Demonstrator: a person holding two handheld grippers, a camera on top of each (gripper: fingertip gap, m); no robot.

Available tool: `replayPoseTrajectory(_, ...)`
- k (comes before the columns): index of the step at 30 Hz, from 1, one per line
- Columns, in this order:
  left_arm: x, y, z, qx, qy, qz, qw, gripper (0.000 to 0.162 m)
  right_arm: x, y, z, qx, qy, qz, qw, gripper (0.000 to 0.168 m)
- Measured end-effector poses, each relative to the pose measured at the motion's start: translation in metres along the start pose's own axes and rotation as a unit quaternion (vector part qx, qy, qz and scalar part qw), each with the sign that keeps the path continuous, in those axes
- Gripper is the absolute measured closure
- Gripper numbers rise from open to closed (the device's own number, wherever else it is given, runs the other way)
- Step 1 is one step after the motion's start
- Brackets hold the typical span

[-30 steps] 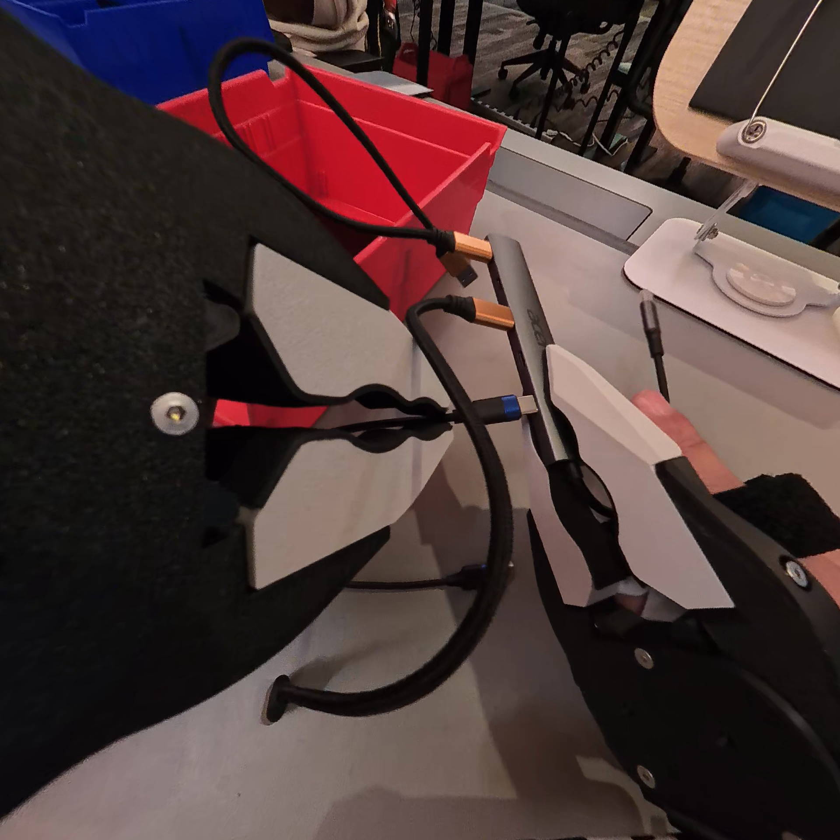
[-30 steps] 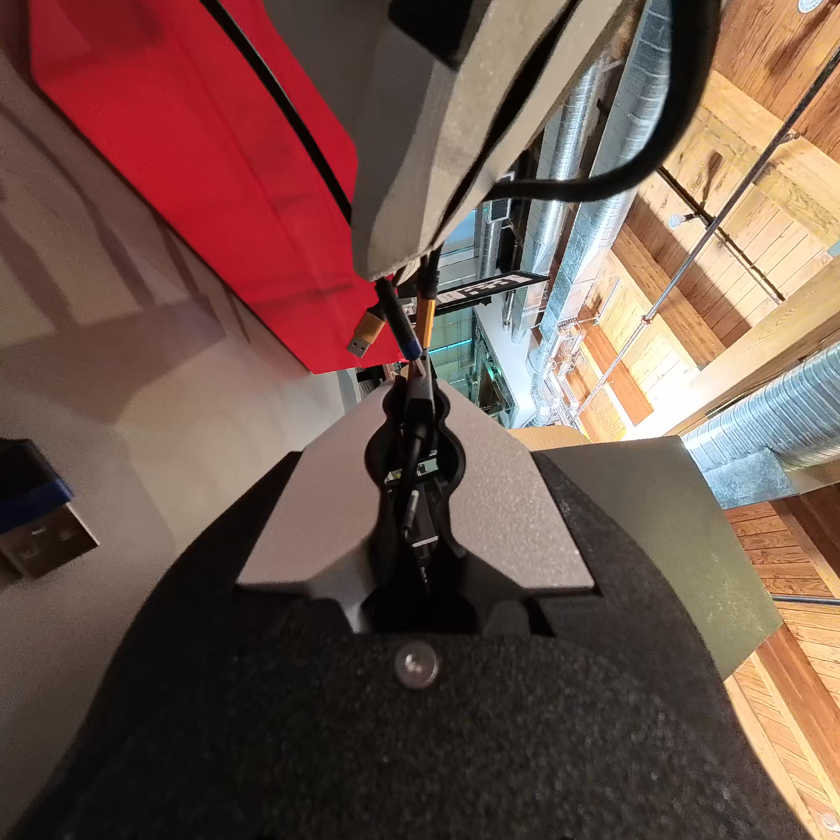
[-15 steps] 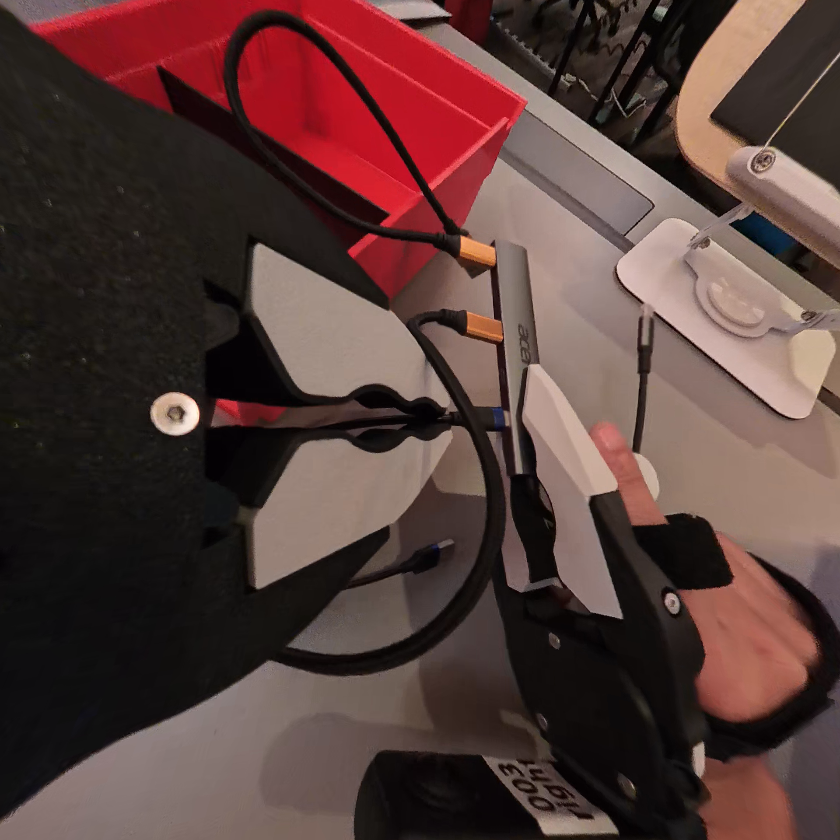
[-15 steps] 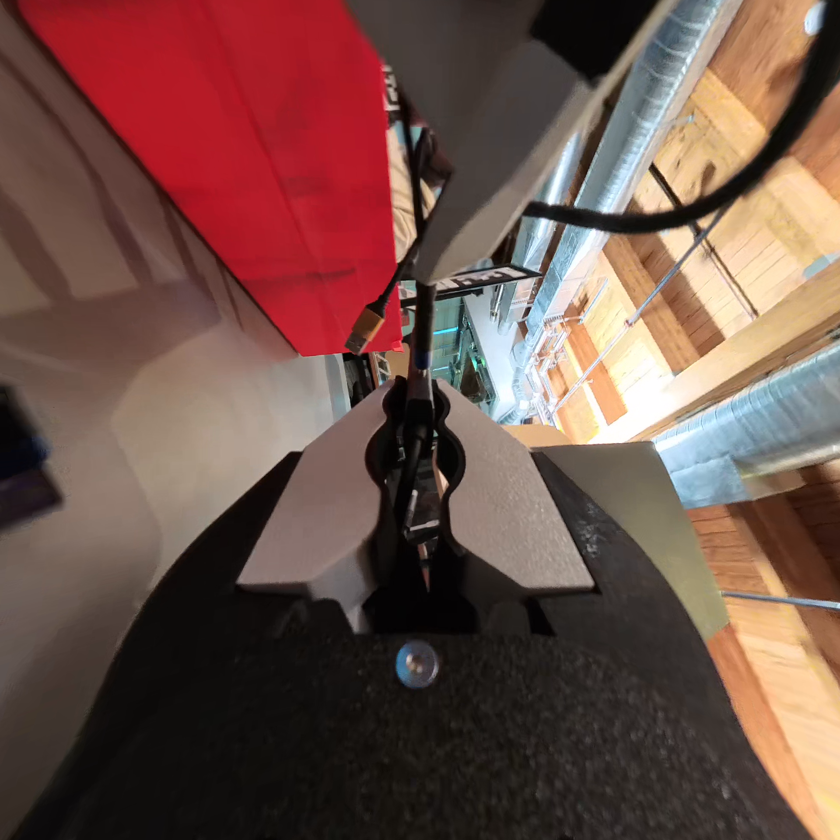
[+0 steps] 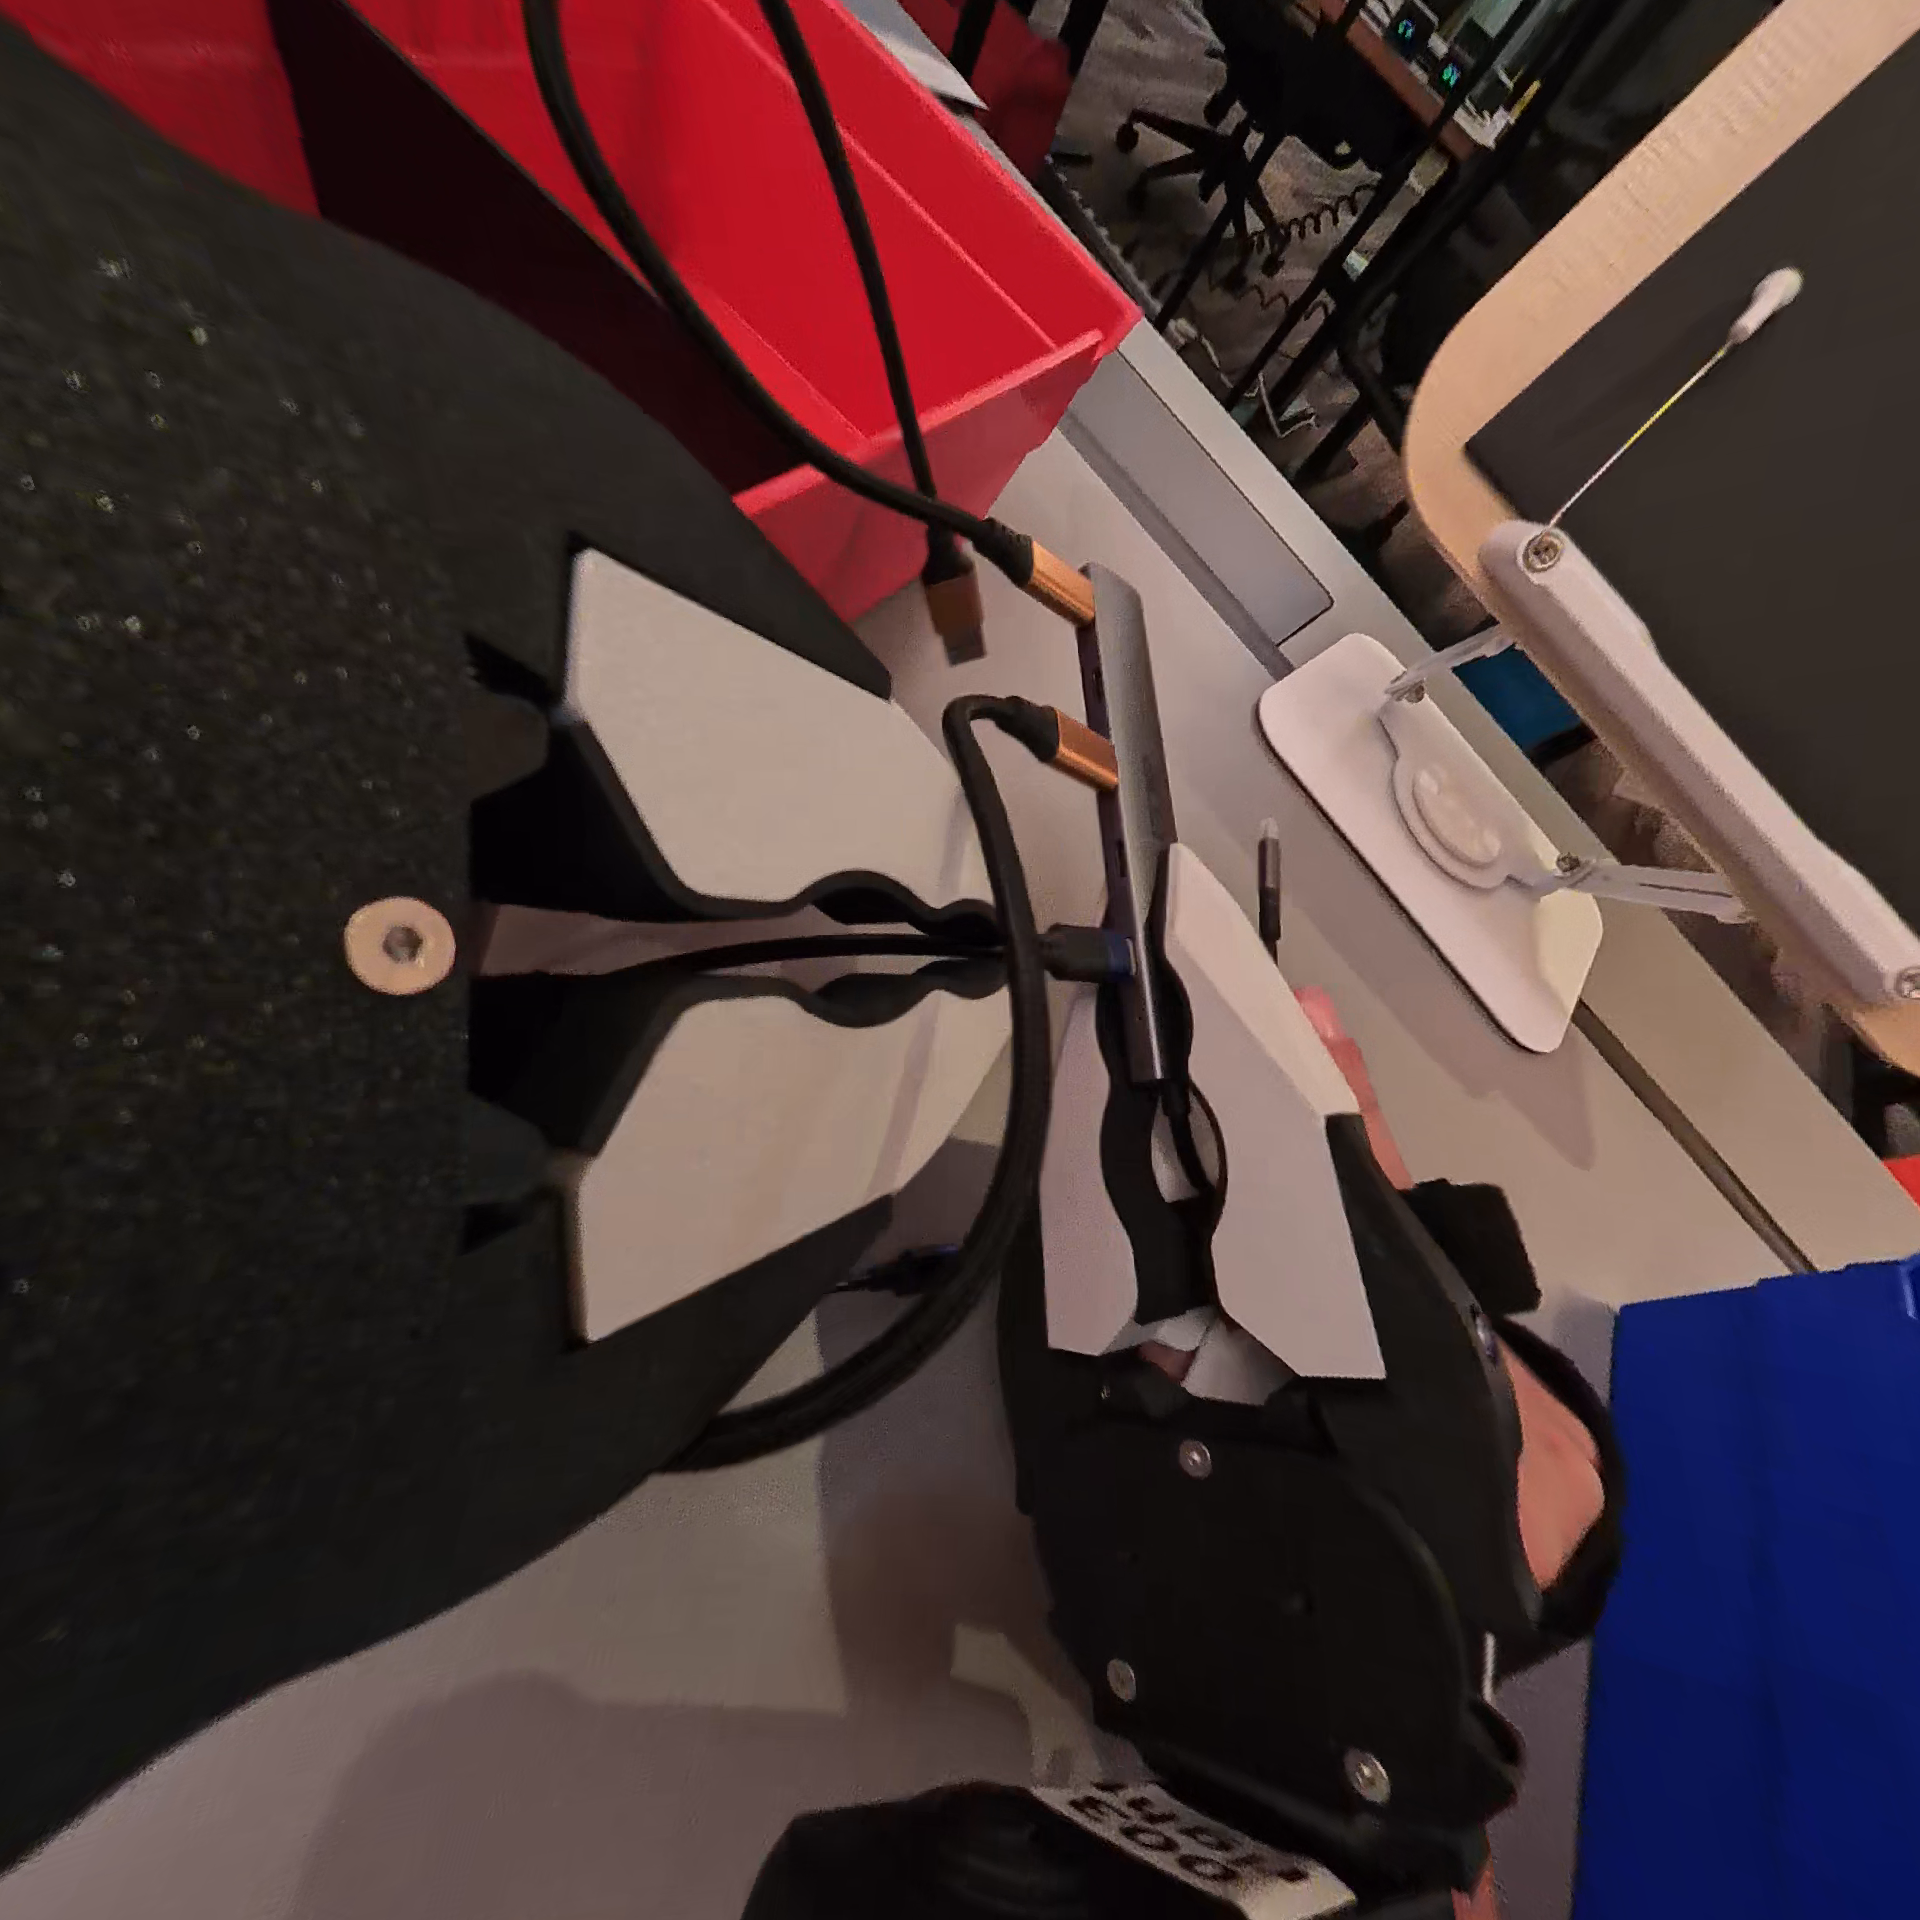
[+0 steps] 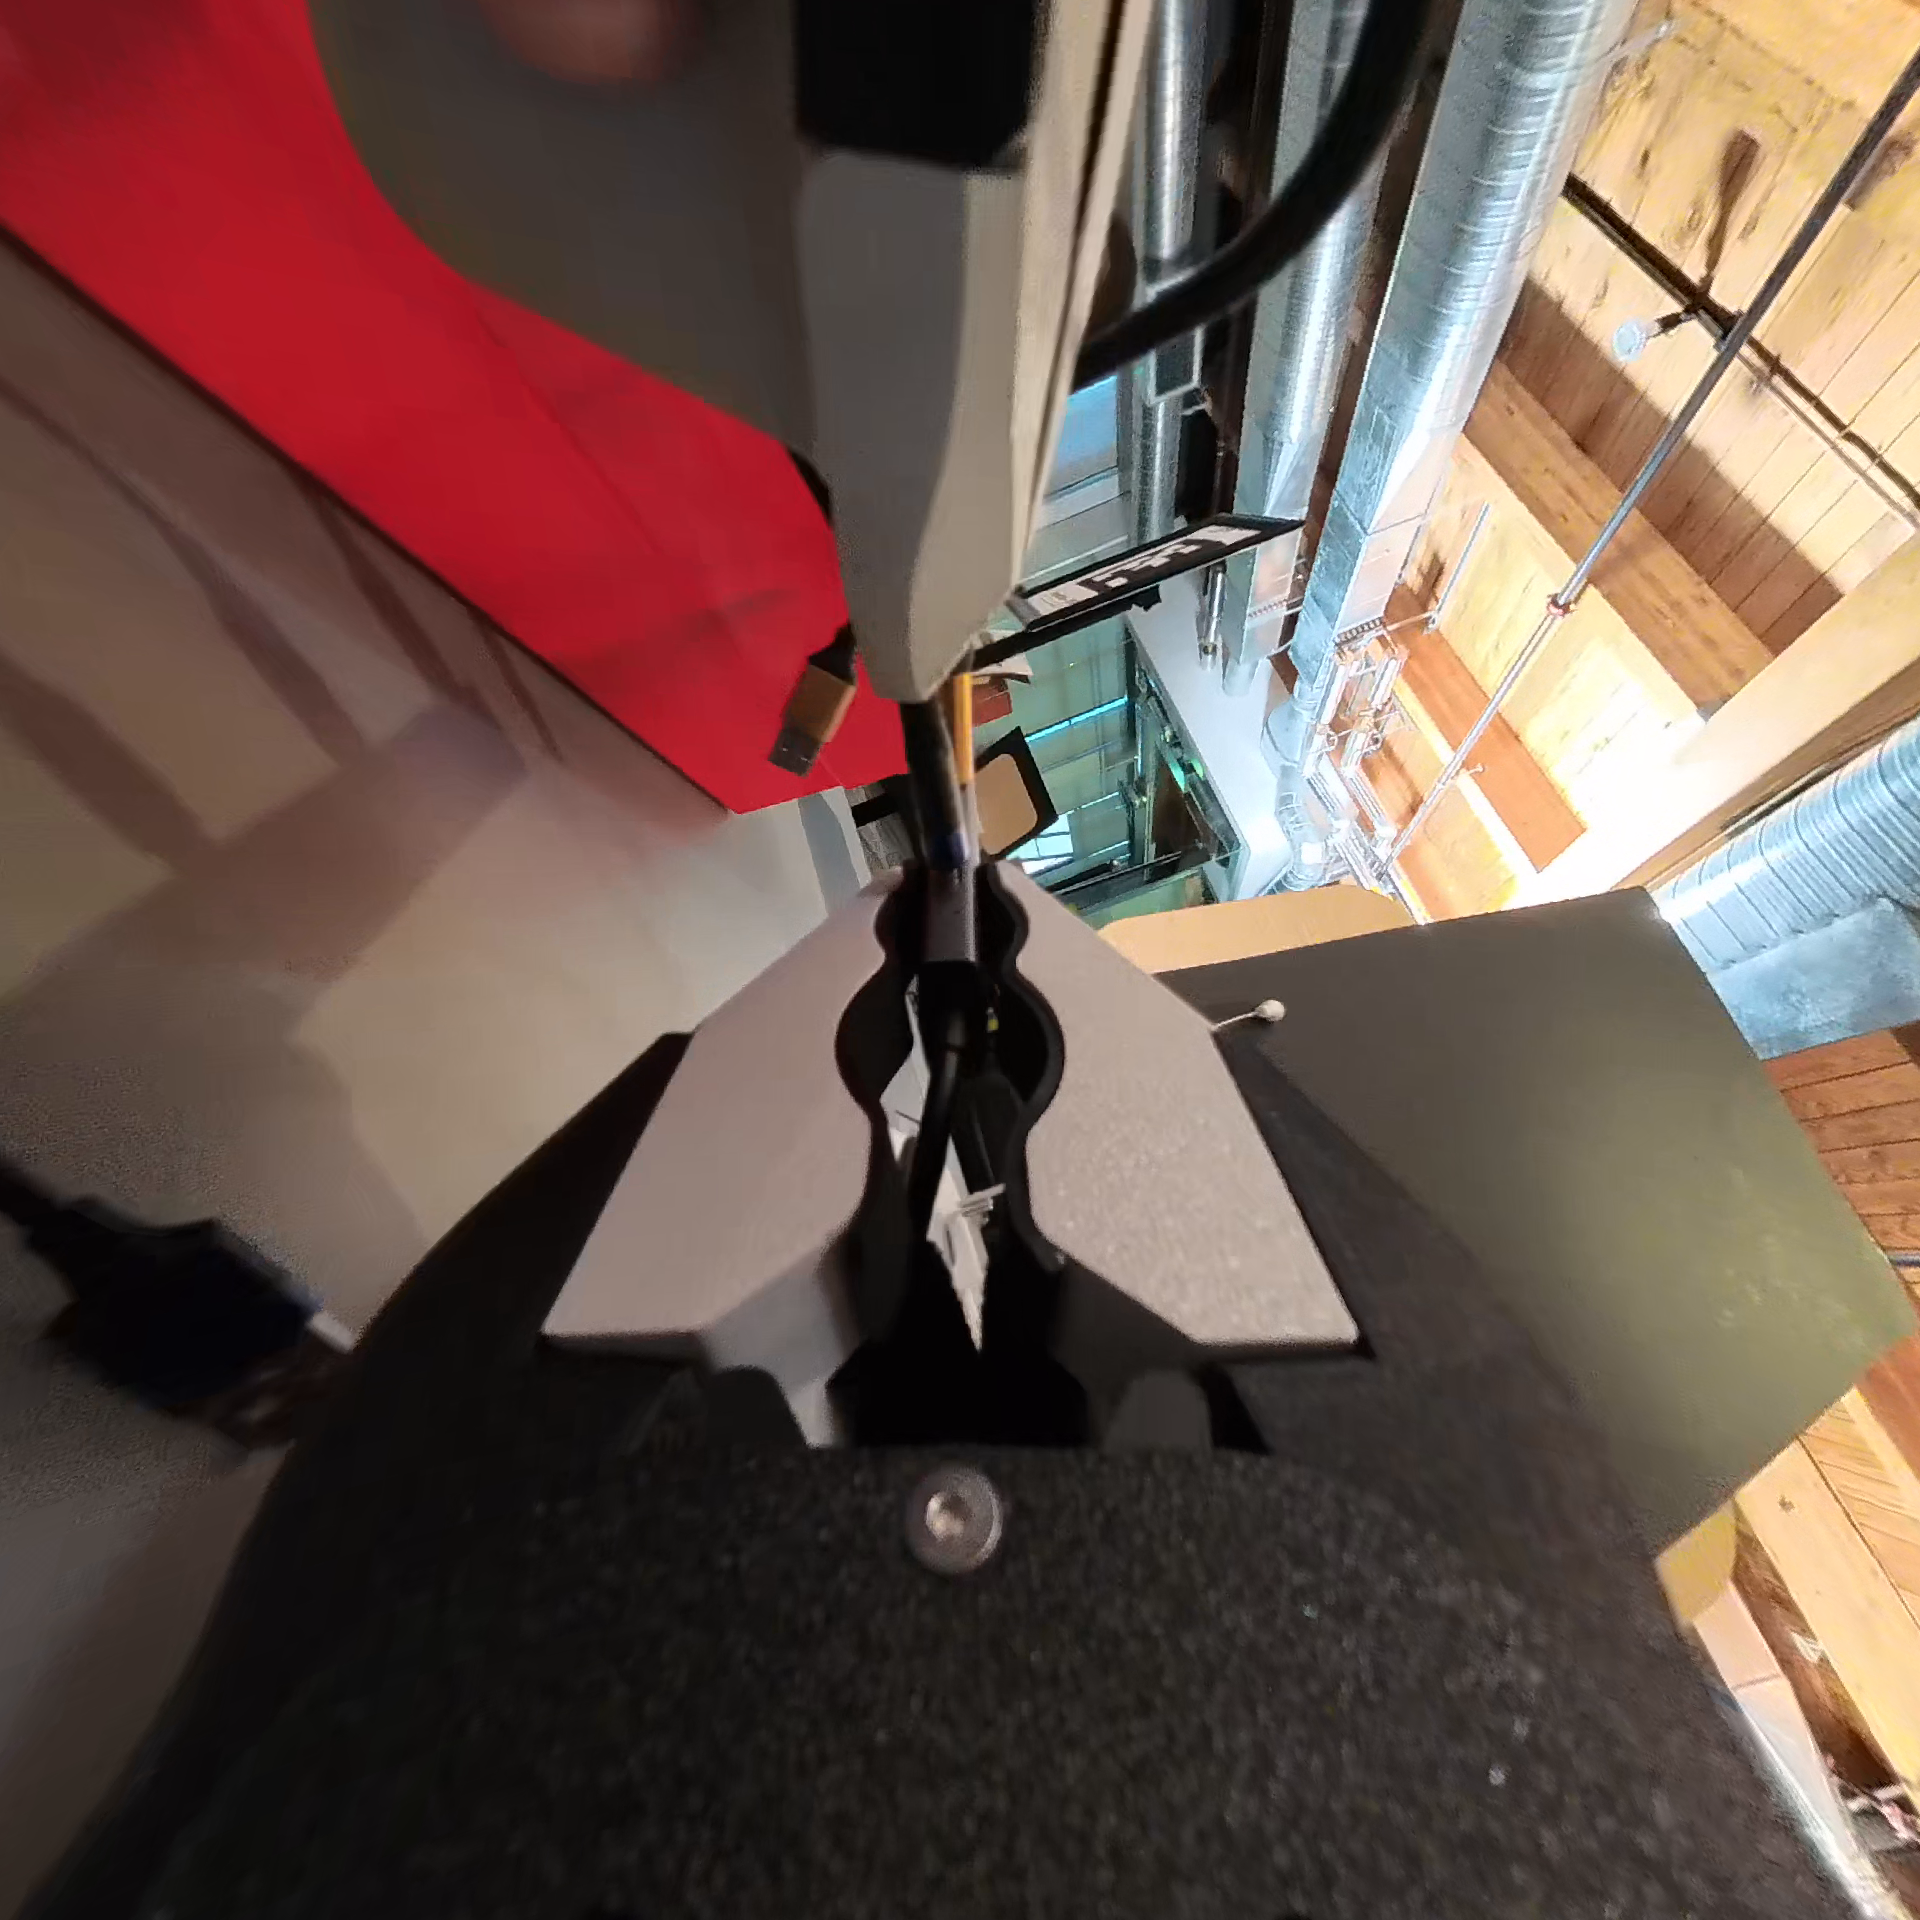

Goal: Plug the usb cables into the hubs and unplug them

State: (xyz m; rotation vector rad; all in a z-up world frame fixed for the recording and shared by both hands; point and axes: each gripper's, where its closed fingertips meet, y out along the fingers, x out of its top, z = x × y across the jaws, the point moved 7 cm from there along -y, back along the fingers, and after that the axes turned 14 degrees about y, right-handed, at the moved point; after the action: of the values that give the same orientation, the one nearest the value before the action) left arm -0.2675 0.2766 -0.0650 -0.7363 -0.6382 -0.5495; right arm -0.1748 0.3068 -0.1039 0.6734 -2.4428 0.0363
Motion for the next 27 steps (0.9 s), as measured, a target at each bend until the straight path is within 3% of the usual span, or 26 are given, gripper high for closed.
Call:
replayPoseTrajectory(15, -0.009, 0.005, 0.006, 0.036, -0.004, 0.027, 0.999, 0.157, 0.010, 0.000, 0.012, 0.002, -0.036, -0.011, 0.999, 0.157)
replayPoseTrajectory(27, -0.005, -0.001, 0.006, 0.033, 0.004, 0.015, 0.999, 0.158, 0.001, 0.002, 0.006, 0.008, -0.005, 0.014, 1.000, 0.160)
